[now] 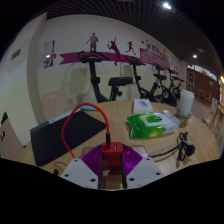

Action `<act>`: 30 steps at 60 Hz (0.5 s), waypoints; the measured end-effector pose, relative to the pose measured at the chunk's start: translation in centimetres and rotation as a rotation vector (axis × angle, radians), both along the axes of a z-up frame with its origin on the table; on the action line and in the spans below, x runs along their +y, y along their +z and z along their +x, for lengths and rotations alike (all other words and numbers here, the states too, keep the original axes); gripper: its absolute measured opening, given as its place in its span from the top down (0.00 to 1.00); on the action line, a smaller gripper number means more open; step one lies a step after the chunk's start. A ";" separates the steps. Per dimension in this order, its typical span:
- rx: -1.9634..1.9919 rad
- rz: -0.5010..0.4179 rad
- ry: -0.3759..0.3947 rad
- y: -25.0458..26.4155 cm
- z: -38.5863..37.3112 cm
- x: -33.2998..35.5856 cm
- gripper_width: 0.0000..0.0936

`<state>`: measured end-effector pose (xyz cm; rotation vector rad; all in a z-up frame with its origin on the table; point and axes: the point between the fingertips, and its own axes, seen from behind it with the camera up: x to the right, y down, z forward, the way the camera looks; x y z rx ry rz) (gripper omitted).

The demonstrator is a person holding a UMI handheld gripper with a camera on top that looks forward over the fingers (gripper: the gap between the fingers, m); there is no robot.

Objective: Unplug charger

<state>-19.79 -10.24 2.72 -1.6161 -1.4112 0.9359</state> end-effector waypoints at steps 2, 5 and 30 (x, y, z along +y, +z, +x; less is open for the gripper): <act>0.000 0.010 0.001 -0.1 -0.1 0.0 0.73; -0.002 0.040 0.020 0.1 -0.2 -0.1 0.79; 0.162 0.039 -0.128 19.6 4.1 14.5 0.83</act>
